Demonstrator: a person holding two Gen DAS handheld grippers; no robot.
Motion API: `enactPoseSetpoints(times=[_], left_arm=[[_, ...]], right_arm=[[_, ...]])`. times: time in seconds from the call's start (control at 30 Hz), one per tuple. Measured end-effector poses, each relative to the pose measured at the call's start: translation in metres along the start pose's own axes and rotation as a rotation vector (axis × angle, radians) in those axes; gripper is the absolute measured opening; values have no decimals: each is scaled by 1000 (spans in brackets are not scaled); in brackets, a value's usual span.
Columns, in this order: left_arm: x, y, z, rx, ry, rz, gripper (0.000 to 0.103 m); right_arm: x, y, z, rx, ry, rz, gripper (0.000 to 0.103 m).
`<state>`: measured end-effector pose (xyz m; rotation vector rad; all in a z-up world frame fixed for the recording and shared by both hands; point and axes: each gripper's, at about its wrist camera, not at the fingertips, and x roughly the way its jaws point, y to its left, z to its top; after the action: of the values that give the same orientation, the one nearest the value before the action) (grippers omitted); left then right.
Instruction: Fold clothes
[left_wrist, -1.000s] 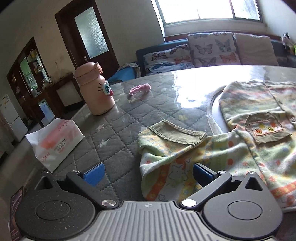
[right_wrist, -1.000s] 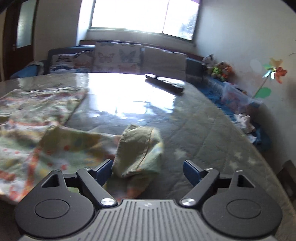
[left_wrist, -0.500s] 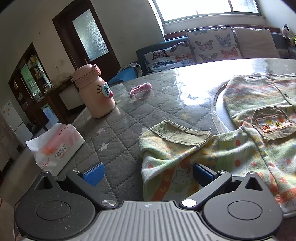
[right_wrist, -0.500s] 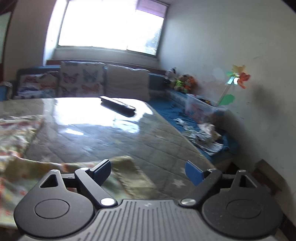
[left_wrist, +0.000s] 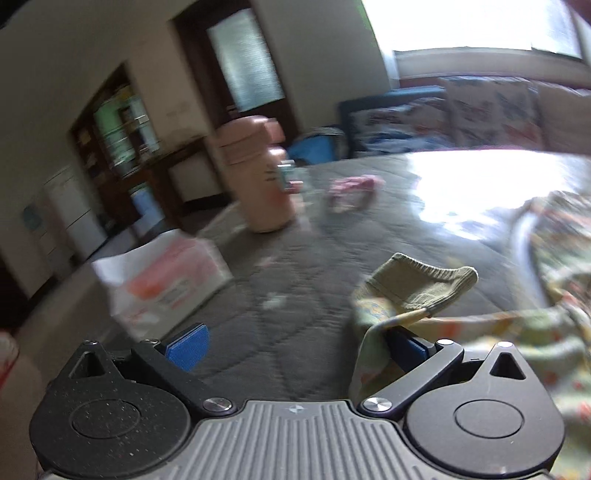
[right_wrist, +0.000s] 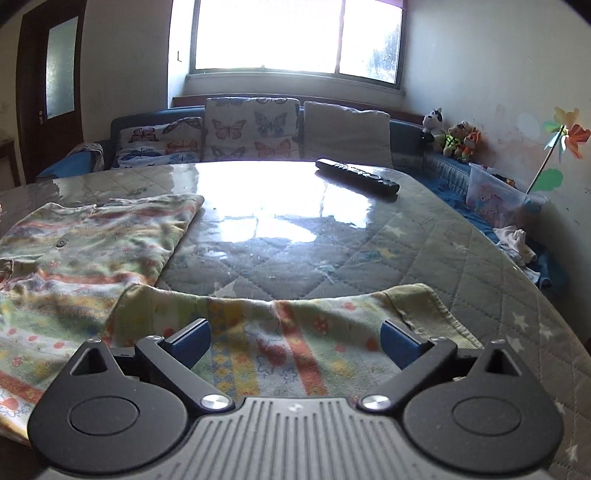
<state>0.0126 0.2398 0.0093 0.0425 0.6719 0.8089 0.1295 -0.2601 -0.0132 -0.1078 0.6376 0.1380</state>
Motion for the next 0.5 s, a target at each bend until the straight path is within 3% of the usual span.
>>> enactPoseSetpoints(times=[0.27, 0.5], left_arm=[[20, 45, -13, -138, 112, 108, 103], [11, 36, -13, -95, 94, 36, 103]], right_arm=[[10, -8, -3, 47, 50, 13, 103], [10, -7, -3, 51, 56, 17, 103]])
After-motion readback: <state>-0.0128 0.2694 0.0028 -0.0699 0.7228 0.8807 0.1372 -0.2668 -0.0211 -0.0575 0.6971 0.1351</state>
